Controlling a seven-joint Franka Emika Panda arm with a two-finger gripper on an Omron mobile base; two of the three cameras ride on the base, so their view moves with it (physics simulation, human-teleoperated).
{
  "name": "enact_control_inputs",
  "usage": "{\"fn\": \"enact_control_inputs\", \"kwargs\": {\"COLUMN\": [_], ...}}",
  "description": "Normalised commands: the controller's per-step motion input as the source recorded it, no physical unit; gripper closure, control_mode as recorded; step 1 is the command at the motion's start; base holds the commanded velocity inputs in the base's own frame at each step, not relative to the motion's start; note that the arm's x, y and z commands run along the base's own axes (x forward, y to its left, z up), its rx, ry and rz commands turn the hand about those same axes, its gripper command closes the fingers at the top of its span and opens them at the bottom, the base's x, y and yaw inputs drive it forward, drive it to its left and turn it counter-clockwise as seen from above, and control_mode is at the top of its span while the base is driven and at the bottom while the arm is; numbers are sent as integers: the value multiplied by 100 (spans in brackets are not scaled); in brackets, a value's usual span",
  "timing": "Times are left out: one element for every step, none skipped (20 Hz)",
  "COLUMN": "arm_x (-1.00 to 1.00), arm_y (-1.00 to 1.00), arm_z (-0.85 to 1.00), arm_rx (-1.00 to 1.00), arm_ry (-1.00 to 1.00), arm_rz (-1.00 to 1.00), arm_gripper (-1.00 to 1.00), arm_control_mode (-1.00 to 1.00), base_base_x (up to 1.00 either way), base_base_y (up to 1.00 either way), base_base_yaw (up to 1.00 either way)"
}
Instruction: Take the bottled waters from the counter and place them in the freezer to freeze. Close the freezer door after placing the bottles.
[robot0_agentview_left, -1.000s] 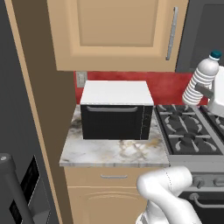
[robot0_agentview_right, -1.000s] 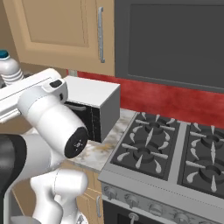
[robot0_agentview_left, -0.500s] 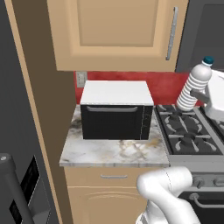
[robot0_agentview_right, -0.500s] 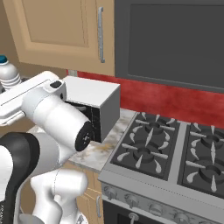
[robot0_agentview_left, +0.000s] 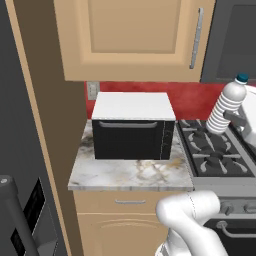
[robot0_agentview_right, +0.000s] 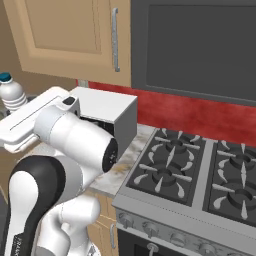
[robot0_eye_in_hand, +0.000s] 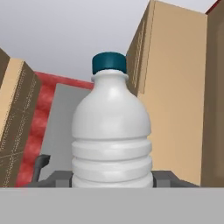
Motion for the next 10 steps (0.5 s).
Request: {"fn": "enact_control_inputs", "kwargs": {"arm_x": [-12,-12,-11,-11,-10,-10,-9,-6,-6,-4], "arm_y": [0,0,0,0,0,0,0,0,0,1], "arm_z": [-25,-25,-25,-26,-26,-25,-25,-26,-26,-26], "arm_rx": [0,0,0,0,0,0,0,0,0,0], "arm_ry": [0,0,0,0,0,0,0,0,0,0], "arm_rz": [7,7,7,7,7,7,7,7,7,7], "arm_gripper": [100,100,100,100,100,100,100,100,100,100], "arm_control_mode": [-100,-100,-100,-100,-100,-100,-100,-100,-100,-100], "base_base_x": [0,0,0,0,0,0,0,0,0,0], "base_base_y": [0,0,0,0,0,0,0,0,0,0], "base_base_yaw": [0,0,0,0,0,0,0,0,0,0]}}
